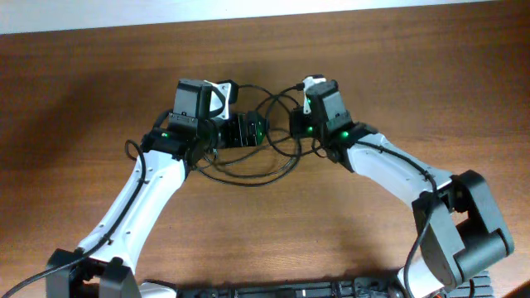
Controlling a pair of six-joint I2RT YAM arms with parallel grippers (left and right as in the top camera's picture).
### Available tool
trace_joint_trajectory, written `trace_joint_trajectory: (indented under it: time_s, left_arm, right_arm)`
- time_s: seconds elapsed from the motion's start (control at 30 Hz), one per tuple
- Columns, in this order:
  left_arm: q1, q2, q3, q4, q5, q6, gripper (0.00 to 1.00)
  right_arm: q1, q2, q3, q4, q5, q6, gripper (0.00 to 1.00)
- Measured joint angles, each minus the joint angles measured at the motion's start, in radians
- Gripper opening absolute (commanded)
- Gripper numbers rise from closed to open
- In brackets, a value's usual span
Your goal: Untangle cables
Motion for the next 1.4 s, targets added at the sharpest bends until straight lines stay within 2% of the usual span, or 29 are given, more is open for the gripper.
trace_joint_trajectory:
  time_s: [0.03, 0.13, 0.27, 0.33, 0.43, 0.5, 0.57, 0.6, 0.67, 0.7, 0.77, 0.87, 0.97, 1.07, 1.27, 1.4]
  left_arm:
    - [0.000, 0.000, 0.000, -0.001, 0.000, 0.000, 0.99]
    - [0.000, 0.000, 0.000, 0.000, 0.000, 0.000, 0.84]
    - [-0.003, 0.000, 0.000, -0.003, 0.000, 0.007, 0.84]
    - [-0.019, 0.000, 0.000, -0.004, 0.000, 0.007, 0.92]
    - [-0.084, 0.006, 0.000, -0.004, -0.001, 0.006, 0.87]
    - [-0.140, 0.033, 0.000, -0.002, -0.042, -0.050, 0.92]
    - [-0.182, 0.110, 0.000, 0.062, -0.079, -0.138, 0.89]
    - [-0.199, 0.156, -0.001, 0.115, -0.090, -0.171, 0.66]
    - [-0.236, 0.233, -0.001, 0.191, -0.098, -0.202, 0.00]
    - [-0.261, 0.274, -0.002, 0.247, -0.101, -0.212, 0.00]
    - [-0.279, 0.309, -0.003, 0.267, -0.104, -0.214, 0.00]
    - [-0.215, 0.309, -0.002, 0.257, -0.106, -0.209, 0.00]
    - [0.006, 0.306, -0.002, 0.230, -0.110, -0.209, 0.00]
    - [0.179, 0.303, -0.001, 0.169, -0.111, -0.202, 0.00]
    - [0.193, 0.311, -0.001, 0.116, -0.266, -0.180, 0.00]
    - [0.194, 0.349, -0.001, 0.116, -0.373, -0.180, 0.00]
  right_arm:
    - [0.000, -0.002, 0.026, -0.026, -0.045, 0.004, 0.04]
    - [0.000, -0.005, 0.134, -0.137, -0.167, 0.115, 0.04]
    - [-0.027, -0.019, 0.183, -0.139, -0.233, 0.255, 0.04]
    - [-0.064, -0.019, 0.183, -0.145, -0.245, 0.301, 0.04]
    - [-0.106, -0.020, 0.183, -0.147, -0.253, 0.334, 0.04]
    - [-0.113, -0.020, 0.183, -0.148, -0.256, 0.342, 0.04]
    - [-0.113, -0.020, 0.183, -0.151, -0.260, 0.342, 0.04]
    - [-0.113, -0.020, 0.183, -0.151, -0.262, 0.343, 0.04]
    - [-0.113, -0.021, 0.184, -0.150, -0.263, 0.345, 0.04]
    - [-0.113, -0.021, 0.184, -0.151, -0.263, 0.346, 0.04]
    - [-0.115, -0.021, 0.185, -0.177, -0.262, 0.336, 0.04]
    - [-0.145, -0.021, 0.194, -0.354, -0.217, 0.280, 0.04]
    - [-0.245, -0.040, 0.195, -0.513, -0.159, 0.216, 0.04]
    - [-0.415, -0.159, 0.207, -0.663, -0.100, 0.162, 0.04]
    - [-0.666, -0.439, 0.377, -0.782, -0.072, -0.021, 0.04]
    - [-0.779, -0.526, 0.431, -0.789, -0.063, -0.030, 0.04]
